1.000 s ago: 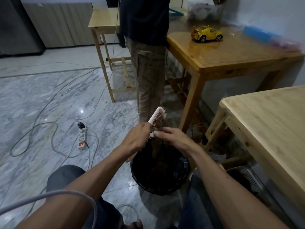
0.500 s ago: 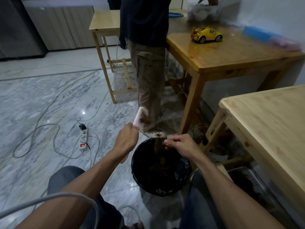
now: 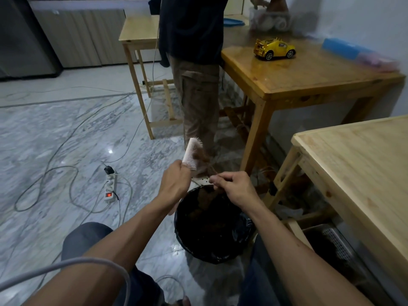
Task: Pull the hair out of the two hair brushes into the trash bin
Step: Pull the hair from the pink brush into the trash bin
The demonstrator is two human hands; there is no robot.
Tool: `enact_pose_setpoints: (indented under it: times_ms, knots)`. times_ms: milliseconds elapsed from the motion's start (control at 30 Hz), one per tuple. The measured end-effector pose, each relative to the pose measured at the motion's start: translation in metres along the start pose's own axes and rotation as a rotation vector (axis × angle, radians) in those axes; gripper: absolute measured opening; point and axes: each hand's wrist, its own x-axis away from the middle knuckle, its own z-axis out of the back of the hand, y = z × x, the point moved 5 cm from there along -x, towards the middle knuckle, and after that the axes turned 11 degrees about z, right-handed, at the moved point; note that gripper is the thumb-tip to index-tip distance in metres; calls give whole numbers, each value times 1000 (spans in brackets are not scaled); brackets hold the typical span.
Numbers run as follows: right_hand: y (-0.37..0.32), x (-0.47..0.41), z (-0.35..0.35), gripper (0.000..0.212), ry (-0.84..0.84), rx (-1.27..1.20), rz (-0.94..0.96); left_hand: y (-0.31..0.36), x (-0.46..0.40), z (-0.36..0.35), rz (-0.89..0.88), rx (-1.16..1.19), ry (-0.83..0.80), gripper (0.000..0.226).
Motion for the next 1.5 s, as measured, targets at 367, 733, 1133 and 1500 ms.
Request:
enact_pose_setpoints:
  times_ms: [367,733,1133,1500]
  knots:
    - [30,8,14,38,-166,146,-107,-6,-7,4,-57,-31,35,30]
    - [15,-6,5,15,62,-170,-97,2,5,-16,-203,-91,-54,22]
    - [14,7,12,29,-205,77,-212,2,7,-8,-181,17,10,27]
    - [4,2,3,9,-3,-124,-100,8,13,-14,-232,-24,11,22]
